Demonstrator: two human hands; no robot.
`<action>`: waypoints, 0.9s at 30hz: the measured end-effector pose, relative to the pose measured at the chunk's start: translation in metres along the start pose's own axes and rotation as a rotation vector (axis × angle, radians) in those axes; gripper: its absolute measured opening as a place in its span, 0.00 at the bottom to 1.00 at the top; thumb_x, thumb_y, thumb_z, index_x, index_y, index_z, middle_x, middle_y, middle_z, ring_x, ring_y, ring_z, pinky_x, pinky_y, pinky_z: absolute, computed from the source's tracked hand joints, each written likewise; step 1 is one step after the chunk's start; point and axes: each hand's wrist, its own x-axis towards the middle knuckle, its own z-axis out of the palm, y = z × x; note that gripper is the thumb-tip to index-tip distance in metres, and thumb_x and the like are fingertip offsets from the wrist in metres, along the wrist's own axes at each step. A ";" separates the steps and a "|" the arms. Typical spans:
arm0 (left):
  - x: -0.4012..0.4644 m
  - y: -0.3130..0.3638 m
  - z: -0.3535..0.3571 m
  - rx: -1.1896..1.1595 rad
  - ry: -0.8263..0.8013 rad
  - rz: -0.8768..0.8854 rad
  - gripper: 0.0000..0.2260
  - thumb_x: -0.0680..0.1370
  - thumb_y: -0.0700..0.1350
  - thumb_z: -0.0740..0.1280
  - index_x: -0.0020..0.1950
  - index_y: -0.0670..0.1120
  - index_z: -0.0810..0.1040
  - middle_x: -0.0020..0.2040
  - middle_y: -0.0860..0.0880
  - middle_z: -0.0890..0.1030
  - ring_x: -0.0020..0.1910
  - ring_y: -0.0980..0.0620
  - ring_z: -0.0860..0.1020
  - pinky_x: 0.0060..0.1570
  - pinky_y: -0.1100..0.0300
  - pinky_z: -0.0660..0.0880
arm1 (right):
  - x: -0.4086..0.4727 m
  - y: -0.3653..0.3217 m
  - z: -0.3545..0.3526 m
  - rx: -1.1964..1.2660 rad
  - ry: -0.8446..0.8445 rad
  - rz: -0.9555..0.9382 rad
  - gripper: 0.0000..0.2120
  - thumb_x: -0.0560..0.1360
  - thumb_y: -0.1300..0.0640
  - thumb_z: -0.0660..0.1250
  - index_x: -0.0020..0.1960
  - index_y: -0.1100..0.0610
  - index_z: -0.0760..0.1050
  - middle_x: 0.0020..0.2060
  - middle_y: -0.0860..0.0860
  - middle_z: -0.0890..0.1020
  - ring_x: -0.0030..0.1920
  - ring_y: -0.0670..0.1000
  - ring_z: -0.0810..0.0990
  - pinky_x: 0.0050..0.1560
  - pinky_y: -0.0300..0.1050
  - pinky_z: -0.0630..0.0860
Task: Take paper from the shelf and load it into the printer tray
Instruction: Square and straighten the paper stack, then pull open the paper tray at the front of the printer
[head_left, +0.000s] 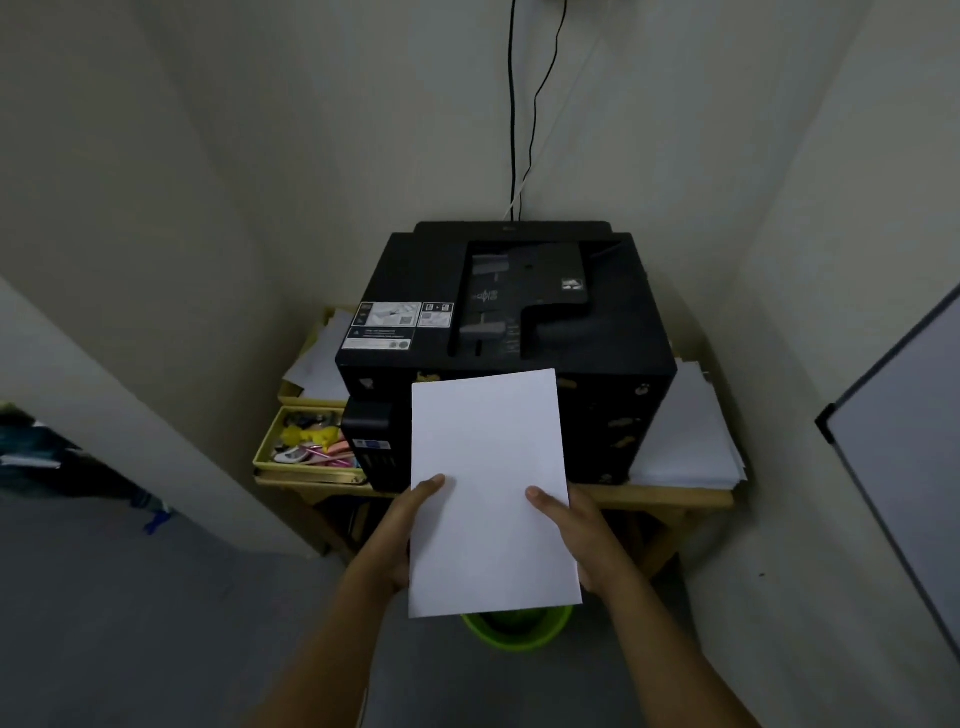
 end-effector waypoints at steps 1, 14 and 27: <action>-0.001 -0.003 -0.004 -0.019 -0.008 -0.023 0.16 0.81 0.52 0.71 0.65 0.45 0.82 0.54 0.40 0.88 0.51 0.37 0.86 0.50 0.44 0.82 | 0.000 0.005 0.002 0.008 -0.009 0.013 0.12 0.83 0.53 0.72 0.67 0.50 0.82 0.60 0.49 0.89 0.58 0.52 0.89 0.57 0.54 0.84; 0.019 -0.033 -0.059 0.195 0.040 0.055 0.17 0.80 0.49 0.73 0.68 0.46 0.80 0.59 0.42 0.88 0.57 0.38 0.87 0.62 0.34 0.81 | 0.022 0.060 0.026 0.006 -0.036 0.173 0.15 0.80 0.51 0.76 0.66 0.48 0.83 0.59 0.50 0.89 0.58 0.53 0.89 0.61 0.56 0.85; 0.045 -0.065 -0.118 0.311 0.071 0.085 0.16 0.80 0.53 0.72 0.66 0.50 0.81 0.55 0.48 0.89 0.53 0.44 0.88 0.54 0.45 0.84 | 0.088 0.118 0.032 -0.080 0.087 0.111 0.09 0.85 0.49 0.69 0.62 0.48 0.85 0.59 0.46 0.89 0.63 0.51 0.87 0.67 0.60 0.83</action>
